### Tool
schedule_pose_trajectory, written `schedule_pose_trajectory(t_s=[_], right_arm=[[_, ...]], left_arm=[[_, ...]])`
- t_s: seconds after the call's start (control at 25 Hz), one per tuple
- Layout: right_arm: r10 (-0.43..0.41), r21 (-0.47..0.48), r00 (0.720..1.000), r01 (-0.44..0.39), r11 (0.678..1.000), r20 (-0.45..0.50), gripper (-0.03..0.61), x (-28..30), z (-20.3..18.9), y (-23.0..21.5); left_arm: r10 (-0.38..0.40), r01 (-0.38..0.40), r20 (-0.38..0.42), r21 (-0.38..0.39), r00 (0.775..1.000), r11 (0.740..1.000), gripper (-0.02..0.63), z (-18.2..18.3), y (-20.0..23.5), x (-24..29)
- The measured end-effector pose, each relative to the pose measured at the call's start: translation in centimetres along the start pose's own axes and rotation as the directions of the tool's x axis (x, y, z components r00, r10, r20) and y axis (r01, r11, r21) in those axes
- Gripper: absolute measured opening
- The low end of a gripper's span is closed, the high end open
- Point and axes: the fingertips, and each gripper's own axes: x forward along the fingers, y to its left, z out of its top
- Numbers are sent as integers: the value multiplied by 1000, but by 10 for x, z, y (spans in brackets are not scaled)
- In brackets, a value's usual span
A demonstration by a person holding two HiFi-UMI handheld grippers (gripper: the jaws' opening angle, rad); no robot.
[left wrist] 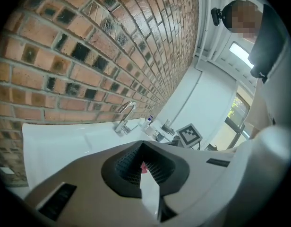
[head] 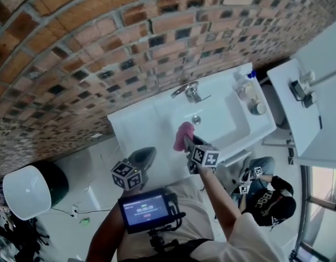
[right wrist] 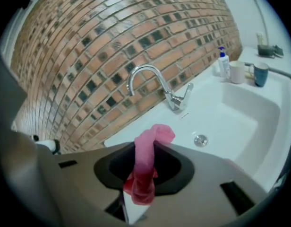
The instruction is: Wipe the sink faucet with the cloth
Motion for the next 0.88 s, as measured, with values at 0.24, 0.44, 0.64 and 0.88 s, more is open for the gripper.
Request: schedule_pose_trajectory(t_s=[0.24, 0.44, 0.64, 0.88], right_arm=[[-75, 180, 992, 56, 982, 102, 118, 58, 44, -23], [-187, 220, 973, 154, 963, 137, 118, 121, 78, -53], [-305, 149, 941, 284, 947, 149, 118, 167, 104, -81], [-322, 109, 933, 307, 946, 163, 120, 208, 122, -89]], left_arm=[[35, -35, -20, -4, 999, 999, -15, -4, 7, -6], [73, -74, -43, -19, 996, 997, -15, -7, 16, -11], [116, -118, -45, -35, 992, 992, -15, -11, 30, -10], [125, -126, -29, -41, 992, 991, -15, -4, 32, -4]])
